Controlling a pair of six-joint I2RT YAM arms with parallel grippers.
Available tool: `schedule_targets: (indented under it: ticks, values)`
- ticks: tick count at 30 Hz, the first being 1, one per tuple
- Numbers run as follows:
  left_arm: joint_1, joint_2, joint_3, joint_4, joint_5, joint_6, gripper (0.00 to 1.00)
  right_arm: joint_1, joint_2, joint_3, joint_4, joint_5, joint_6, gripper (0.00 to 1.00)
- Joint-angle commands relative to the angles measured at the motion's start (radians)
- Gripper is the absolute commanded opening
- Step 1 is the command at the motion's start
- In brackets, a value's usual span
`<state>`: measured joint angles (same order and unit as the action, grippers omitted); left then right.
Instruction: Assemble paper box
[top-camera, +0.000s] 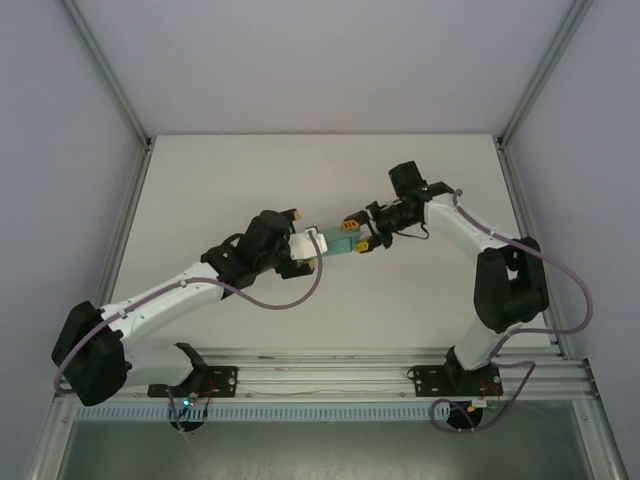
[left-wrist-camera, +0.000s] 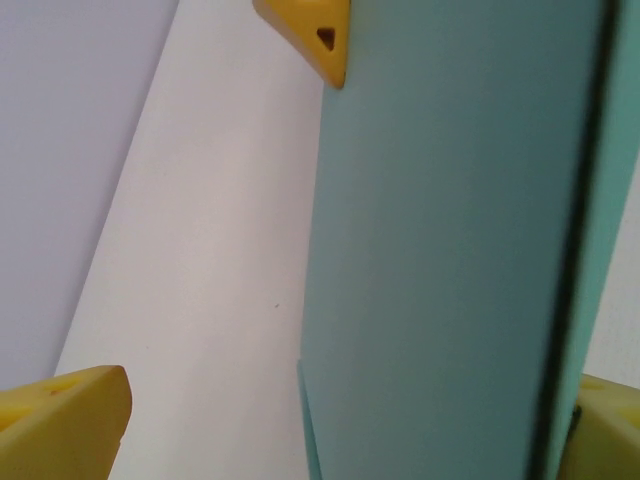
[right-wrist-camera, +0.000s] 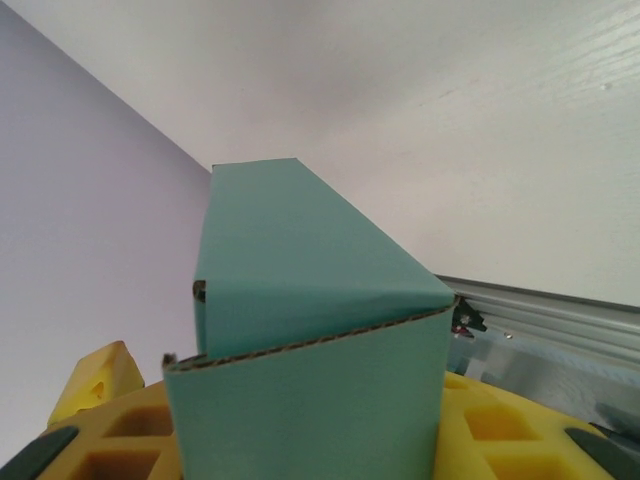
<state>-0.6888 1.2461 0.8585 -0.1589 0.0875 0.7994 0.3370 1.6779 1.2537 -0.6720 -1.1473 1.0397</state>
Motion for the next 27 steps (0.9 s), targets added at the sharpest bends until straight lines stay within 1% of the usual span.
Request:
schedule_targets:
  ticks: [1, 4, 6, 8, 9, 13, 15, 16, 18, 20, 23, 25, 27]
  values:
    - [-0.007, 0.008, -0.011, 0.052, -0.021, 0.036, 0.95, 0.007, -0.031, -0.043, 0.076, -0.074, 0.089, 0.31]
    - [-0.007, 0.015, -0.022, 0.080, -0.019, 0.037, 0.90, 0.008, -0.044, -0.059, 0.103, -0.087, 0.123, 0.29]
    - [-0.008, 0.019, -0.022, 0.092, -0.015, 0.037, 0.91, 0.011, -0.043, -0.063, 0.092, -0.097, 0.119, 0.30]
    - [-0.010, 0.024, -0.019, 0.092, -0.008, 0.037, 0.84, 0.013, -0.048, -0.063, 0.095, -0.102, 0.119, 0.30]
    - [-0.008, 0.031, -0.018, 0.090, -0.008, 0.042, 0.84, 0.015, -0.050, -0.064, 0.097, -0.104, 0.123, 0.31]
    - [-0.008, 0.050, -0.013, 0.085, -0.020, 0.039, 0.66, 0.020, -0.054, -0.093, 0.158, -0.115, 0.169, 0.33]
    - [-0.008, 0.049, -0.012, 0.083, -0.036, 0.043, 0.60, 0.024, -0.056, -0.117, 0.200, -0.118, 0.197, 0.33]
    - [-0.008, 0.047, -0.012, 0.084, -0.038, 0.044, 0.54, 0.026, -0.059, -0.124, 0.223, -0.121, 0.212, 0.33]
    - [-0.008, 0.037, -0.015, 0.090, -0.032, 0.048, 0.48, 0.027, -0.062, -0.126, 0.236, -0.123, 0.219, 0.38]
    - [-0.008, 0.025, -0.012, 0.079, -0.020, 0.052, 0.43, 0.026, -0.063, -0.118, 0.224, -0.119, 0.205, 0.41]
    - [-0.008, 0.013, -0.012, 0.060, -0.016, 0.053, 0.38, 0.025, -0.072, -0.107, 0.201, -0.090, 0.179, 0.47]
    - [-0.006, 0.014, -0.009, 0.046, -0.027, 0.056, 0.35, 0.022, -0.077, -0.108, 0.203, -0.074, 0.173, 0.54]
    - [0.000, 0.015, 0.003, 0.007, -0.017, 0.056, 0.35, 0.014, -0.078, -0.112, 0.219, -0.070, 0.171, 0.55]
